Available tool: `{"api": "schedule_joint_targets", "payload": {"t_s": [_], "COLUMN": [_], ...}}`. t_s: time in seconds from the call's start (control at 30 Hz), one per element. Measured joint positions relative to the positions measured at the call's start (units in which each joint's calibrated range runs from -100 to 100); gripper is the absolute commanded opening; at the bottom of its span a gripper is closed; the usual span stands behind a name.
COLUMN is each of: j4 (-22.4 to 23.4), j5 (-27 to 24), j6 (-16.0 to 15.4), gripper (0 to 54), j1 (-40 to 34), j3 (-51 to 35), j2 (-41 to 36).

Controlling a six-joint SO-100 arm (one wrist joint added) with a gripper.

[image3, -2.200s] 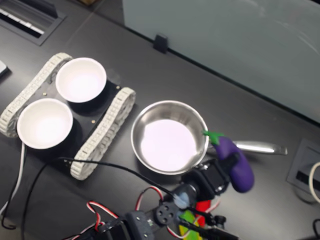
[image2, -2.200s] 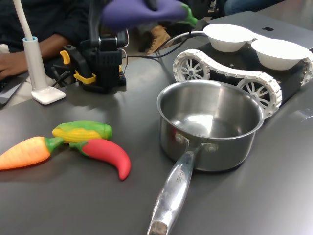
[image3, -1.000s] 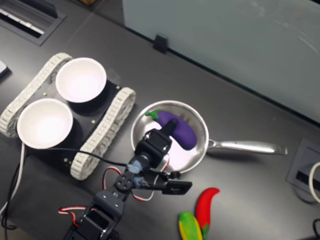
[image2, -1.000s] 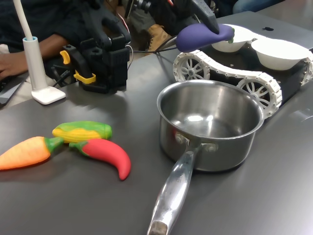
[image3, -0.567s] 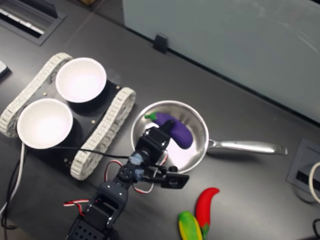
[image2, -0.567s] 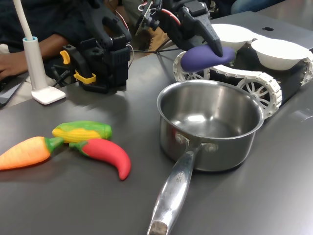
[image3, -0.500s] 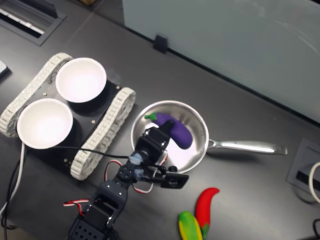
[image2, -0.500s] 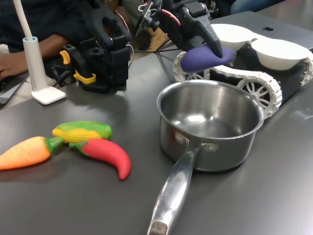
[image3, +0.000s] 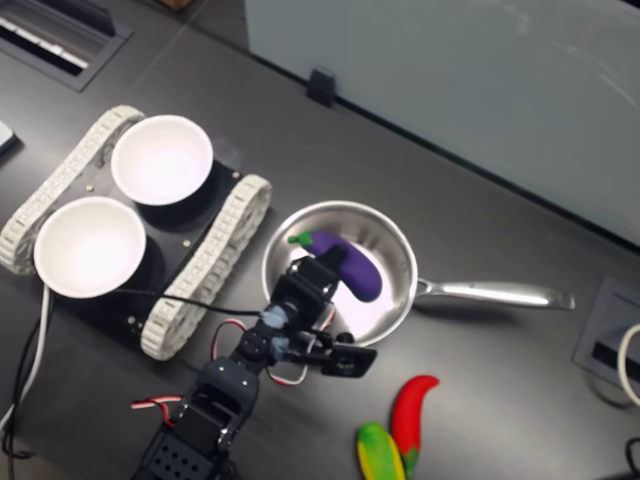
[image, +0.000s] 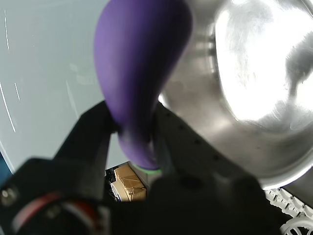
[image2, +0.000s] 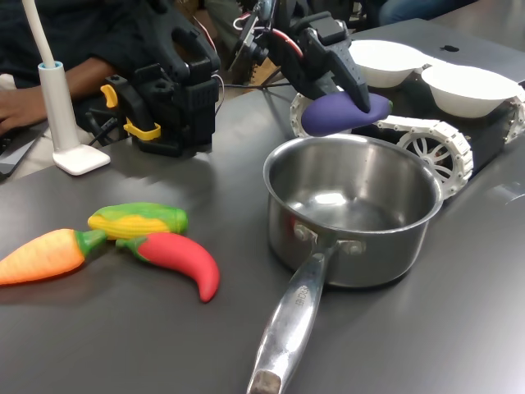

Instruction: Pick up the brinjal and place them in the pan

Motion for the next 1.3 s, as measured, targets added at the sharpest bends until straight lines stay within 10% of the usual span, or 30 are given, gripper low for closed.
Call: {"api": "schedule_joint_targets", "payload": {"t_s": [0.97,1.3], "j4": [-0.17,-0.93], "j5": [0.00,0.29], "j6": [0.00,-0.09], "gripper": [0.3,19.0], "j1": [3.96,3.96], "j3": [3.35,3.53], "j2": [0.00,0.00]}}
